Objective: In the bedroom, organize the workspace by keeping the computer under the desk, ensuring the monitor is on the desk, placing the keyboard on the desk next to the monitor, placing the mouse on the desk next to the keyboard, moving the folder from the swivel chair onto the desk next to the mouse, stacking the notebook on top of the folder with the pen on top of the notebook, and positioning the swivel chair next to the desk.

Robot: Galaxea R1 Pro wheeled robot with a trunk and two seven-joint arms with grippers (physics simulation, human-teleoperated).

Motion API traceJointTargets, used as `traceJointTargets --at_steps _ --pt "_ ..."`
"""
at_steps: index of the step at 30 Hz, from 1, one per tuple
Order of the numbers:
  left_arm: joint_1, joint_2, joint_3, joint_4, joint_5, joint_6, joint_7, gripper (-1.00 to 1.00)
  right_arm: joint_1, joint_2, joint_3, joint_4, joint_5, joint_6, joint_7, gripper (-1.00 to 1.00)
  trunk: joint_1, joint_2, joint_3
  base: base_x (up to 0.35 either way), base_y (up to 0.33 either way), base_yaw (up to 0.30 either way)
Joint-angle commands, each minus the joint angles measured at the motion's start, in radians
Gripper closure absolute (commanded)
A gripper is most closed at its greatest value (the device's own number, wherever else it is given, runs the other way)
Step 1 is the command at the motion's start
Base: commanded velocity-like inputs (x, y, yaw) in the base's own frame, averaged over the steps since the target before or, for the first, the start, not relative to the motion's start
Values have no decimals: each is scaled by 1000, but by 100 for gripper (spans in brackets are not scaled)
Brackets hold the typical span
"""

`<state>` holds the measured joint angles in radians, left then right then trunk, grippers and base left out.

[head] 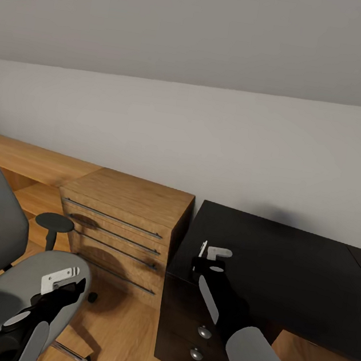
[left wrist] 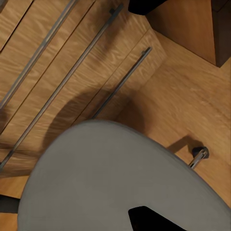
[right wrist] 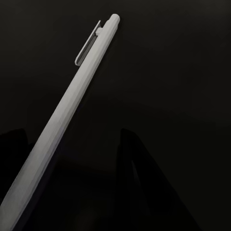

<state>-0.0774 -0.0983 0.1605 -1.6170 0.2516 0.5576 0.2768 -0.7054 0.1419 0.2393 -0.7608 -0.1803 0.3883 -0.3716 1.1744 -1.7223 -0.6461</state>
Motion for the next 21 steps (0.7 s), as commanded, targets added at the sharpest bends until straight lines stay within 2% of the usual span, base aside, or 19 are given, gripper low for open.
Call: traceJointTargets --at_steps 1,7,15,21 --pt "-1 0 1 -1 11 4 7 -100 0 -1 3 22 -13 11 -9 100 0 0 -1 0 0 0" --pt "0 0 2 -1 11 4 7 -100 0 -2 -6 22 -13 12 -9 100 0 0 -1 0 0 0" --pt "0 0 4 -1 11 4 7 -100 -1 -7 -46 21 -12 16 -10 100 0 0 -1 0 0 0" --pt "-1 0 4 -1 11 4 7 -100 -1 -10 -52 20 -12 17 -11 100 0 0 -1 0 0 0"
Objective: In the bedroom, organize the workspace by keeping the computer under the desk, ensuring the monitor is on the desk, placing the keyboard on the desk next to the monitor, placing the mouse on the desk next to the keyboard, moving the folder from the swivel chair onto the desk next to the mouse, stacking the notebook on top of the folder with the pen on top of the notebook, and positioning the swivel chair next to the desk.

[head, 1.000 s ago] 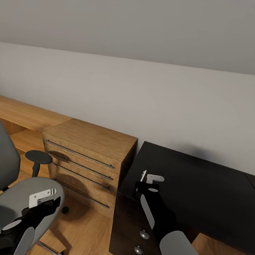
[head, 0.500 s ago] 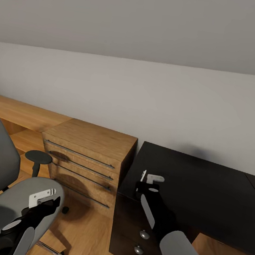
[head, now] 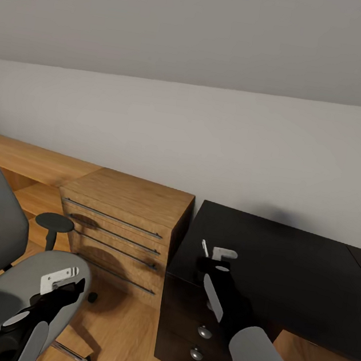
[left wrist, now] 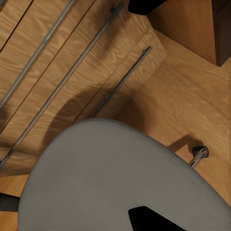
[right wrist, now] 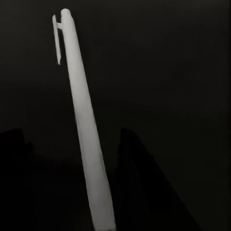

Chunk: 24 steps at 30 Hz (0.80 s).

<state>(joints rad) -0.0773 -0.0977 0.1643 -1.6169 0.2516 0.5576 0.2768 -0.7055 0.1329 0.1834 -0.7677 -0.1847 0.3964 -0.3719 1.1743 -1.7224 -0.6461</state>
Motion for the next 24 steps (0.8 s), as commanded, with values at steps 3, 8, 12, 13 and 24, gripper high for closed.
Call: traceJointTargets --at_steps 3,8,12,13,24 --pt "-1 -1 1 -1 11 4 7 -100 0 -2 -2 27 -7 9 -11 100 0 0 -1 0 0 0" --pt "-1 -1 1 -2 11 4 7 -100 0 -2 -7 27 -7 13 -11 100 0 0 -1 0 0 0" --pt "0 -1 1 -2 10 4 7 -100 0 -2 -8 27 -7 15 -11 100 0 0 -1 0 0 0" --pt "-1 -1 1 -2 10 4 7 -100 0 -2 -8 27 -7 15 -11 100 0 0 -1 0 0 0" --pt "0 -1 0 -1 11 4 7 -100 0 -2 -9 28 -9 28 -10 100 0 0 -1 0 0 0"
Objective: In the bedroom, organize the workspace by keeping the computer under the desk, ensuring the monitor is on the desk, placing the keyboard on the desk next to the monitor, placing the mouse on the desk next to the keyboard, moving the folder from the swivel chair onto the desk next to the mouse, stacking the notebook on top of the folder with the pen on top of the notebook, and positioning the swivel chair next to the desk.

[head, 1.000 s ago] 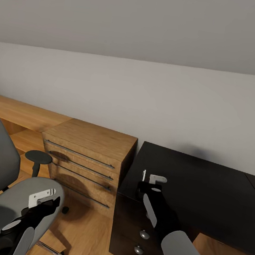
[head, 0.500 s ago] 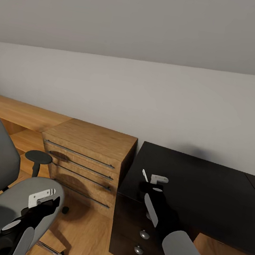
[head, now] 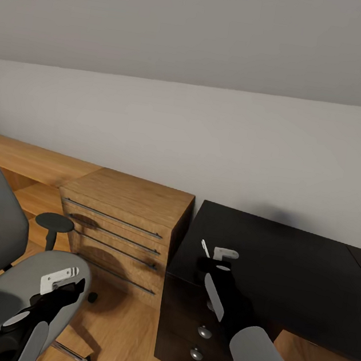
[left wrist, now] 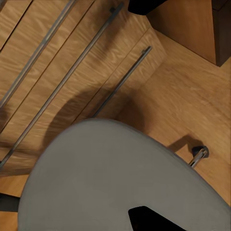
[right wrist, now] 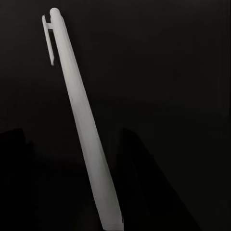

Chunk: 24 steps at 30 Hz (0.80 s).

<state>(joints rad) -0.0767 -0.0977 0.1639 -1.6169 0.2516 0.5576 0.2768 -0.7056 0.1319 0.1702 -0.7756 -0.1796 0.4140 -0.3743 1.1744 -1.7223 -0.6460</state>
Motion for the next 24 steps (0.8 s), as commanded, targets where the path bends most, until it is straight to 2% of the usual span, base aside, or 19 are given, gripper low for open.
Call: traceJointTargets --at_steps 1,4,5,11,24 --pt "-1 -1 1 -1 11 4 7 -100 0 -1 4 35 -14 16 -8 100 0 0 -1 0 0 0" --pt "-1 -1 0 -1 11 4 7 -100 -1 0 3 34 -18 38 -7 100 0 0 -1 0 0 0" --pt "-1 -1 0 -1 11 4 7 -100 -2 0 3 33 -46 60 -6 100 0 0 -1 0 0 0" --pt "-1 -1 0 -1 11 4 7 -100 -3 0 3 33 -74 85 -7 100 0 0 -1 0 0 0" --pt "-1 -1 0 -1 11 4 7 -100 -5 0 3 33 -81 132 -8 100 0 0 -1 0 0 0"
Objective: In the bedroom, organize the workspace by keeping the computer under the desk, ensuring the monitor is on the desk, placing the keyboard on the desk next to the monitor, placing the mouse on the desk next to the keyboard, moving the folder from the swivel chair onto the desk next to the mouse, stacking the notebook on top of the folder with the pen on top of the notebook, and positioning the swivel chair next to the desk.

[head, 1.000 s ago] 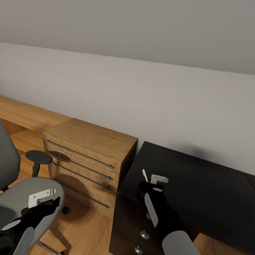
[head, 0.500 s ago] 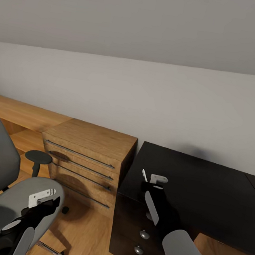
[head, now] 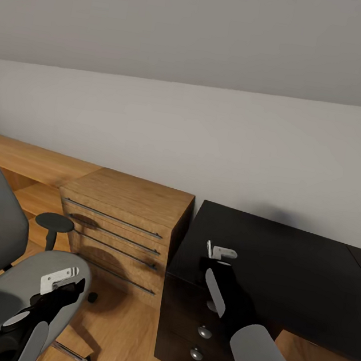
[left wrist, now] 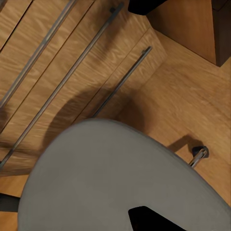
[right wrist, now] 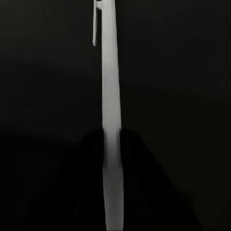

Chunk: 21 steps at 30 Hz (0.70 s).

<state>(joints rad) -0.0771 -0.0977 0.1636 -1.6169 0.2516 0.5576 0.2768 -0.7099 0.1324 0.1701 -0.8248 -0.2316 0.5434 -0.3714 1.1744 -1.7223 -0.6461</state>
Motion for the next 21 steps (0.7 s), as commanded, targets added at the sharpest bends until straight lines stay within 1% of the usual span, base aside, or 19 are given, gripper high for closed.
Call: traceJointTargets --at_steps 1,21 --pt "-1 -1 1 -1 11 4 7 -100 0 0 3 82 -29 3 -11 100 0 0 -1 0 0 0" --pt "-1 -1 1 -1 11 4 7 -100 0 0 3 82 -29 4 -11 100 0 0 -1 0 0 0"
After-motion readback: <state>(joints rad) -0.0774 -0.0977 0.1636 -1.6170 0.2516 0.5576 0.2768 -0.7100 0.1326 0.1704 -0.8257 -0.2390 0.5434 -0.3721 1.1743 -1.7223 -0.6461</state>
